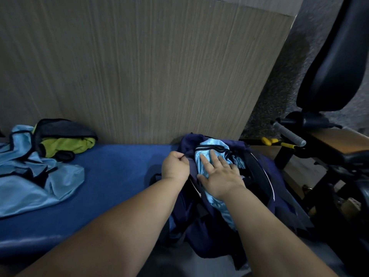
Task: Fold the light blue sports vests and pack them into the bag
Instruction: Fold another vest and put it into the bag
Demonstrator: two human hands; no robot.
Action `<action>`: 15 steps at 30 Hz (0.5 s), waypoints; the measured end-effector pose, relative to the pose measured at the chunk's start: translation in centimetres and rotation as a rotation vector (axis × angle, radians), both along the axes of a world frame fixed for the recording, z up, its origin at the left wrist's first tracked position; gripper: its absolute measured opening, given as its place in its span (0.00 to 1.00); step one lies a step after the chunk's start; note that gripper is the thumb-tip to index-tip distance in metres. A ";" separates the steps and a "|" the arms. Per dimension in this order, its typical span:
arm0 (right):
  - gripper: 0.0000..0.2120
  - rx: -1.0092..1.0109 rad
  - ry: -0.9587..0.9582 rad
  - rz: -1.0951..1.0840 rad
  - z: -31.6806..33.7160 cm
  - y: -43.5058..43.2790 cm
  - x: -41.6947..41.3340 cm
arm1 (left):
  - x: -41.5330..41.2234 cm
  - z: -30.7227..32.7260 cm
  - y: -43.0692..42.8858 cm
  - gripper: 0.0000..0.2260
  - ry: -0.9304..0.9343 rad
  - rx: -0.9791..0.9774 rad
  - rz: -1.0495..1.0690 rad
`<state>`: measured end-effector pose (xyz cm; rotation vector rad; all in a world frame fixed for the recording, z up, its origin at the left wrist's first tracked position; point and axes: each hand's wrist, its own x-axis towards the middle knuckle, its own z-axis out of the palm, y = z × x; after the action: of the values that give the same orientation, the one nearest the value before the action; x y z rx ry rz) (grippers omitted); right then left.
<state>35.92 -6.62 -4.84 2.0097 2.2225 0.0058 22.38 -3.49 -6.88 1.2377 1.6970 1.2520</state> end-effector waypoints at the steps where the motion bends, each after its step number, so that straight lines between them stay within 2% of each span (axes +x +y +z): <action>1: 0.31 -0.014 -0.007 -0.023 0.0 0.0 0.0 | -0.1 0.2 0.1 0.08 -0.007 0.012 0.014; 5: 0.31 -0.090 -0.087 -0.100 0.2 0.1 0.0 | -0.3 0.8 0.2 0.07 -0.005 0.044 0.050; 11: 0.28 -0.188 -0.166 -0.031 0.8 0.5 -0.1 | -0.5 0.2 0.1 0.08 -0.019 0.036 0.025; 13: 0.24 -0.081 -0.101 -0.005 1.2 0.7 0.1 | -0.8 -0.1 -0.1 0.07 0.032 0.017 -0.056; 15: 0.19 0.233 0.007 0.033 0.9 0.9 0.4 | -1.0 -0.3 -0.3 0.07 0.094 0.011 -0.127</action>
<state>36.32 -5.69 -3.97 2.0863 2.3556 0.2741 21.34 -3.78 -7.22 1.4077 1.6511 1.1455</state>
